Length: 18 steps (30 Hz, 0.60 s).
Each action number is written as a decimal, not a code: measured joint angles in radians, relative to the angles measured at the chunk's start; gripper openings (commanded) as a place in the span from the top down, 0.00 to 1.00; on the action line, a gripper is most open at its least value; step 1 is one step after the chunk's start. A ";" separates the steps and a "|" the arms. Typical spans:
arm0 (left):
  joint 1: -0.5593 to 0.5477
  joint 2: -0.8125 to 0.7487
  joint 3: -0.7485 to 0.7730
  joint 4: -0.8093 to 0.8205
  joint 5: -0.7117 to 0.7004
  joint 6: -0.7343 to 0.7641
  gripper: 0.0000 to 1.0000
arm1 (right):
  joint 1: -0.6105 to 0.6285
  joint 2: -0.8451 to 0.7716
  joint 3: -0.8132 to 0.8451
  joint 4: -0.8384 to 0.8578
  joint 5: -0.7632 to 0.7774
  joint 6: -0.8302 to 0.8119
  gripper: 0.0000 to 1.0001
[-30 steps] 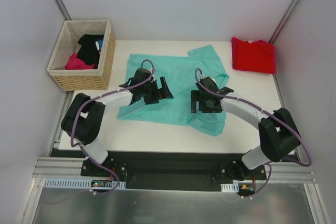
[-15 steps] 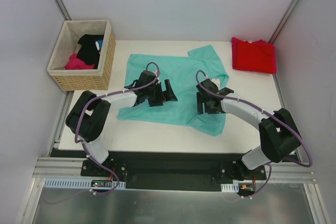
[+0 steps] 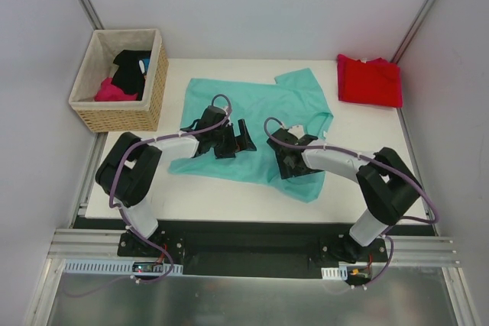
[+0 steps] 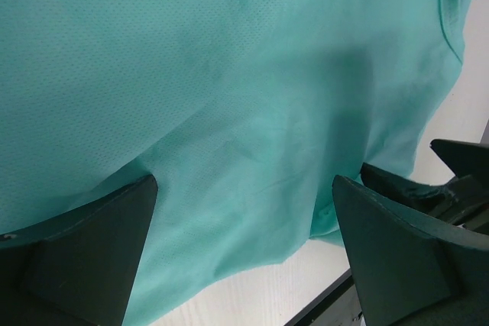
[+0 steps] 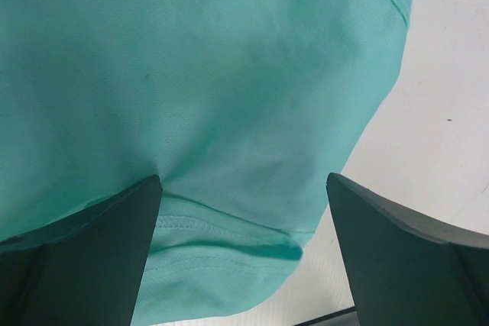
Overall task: Fold and stack the t-shirts
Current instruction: Flatten out the tshirt
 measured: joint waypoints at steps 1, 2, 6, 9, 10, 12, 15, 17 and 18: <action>0.000 0.000 -0.001 0.003 0.000 0.000 0.01 | 0.018 0.000 0.000 -0.006 0.005 0.007 0.05; 0.000 0.000 -0.002 0.005 0.000 0.000 0.01 | 0.032 0.000 0.000 -0.010 0.006 0.013 0.05; 0.000 -0.002 -0.003 0.006 0.000 0.000 0.01 | 0.107 0.000 0.002 -0.045 0.018 0.050 0.05; 0.000 -0.002 -0.004 0.006 0.000 0.000 0.01 | 0.161 -0.002 0.002 -0.081 0.021 0.082 0.05; 0.000 -0.003 -0.005 0.007 0.000 0.000 0.01 | 0.180 -0.006 0.002 -0.098 0.021 0.097 0.05; 0.000 -0.006 -0.009 0.010 -0.001 0.000 0.01 | 0.217 -0.019 0.002 -0.130 0.022 0.122 0.05; 0.000 -0.012 -0.018 0.016 -0.001 -0.001 0.01 | 0.272 -0.061 0.002 -0.183 0.030 0.162 0.05; 0.000 -0.019 -0.030 0.023 -0.001 -0.003 0.01 | 0.299 -0.092 0.003 -0.216 0.037 0.183 0.05; 0.000 -0.023 -0.035 0.027 -0.001 -0.004 0.01 | 0.309 -0.108 0.006 -0.235 0.042 0.194 0.05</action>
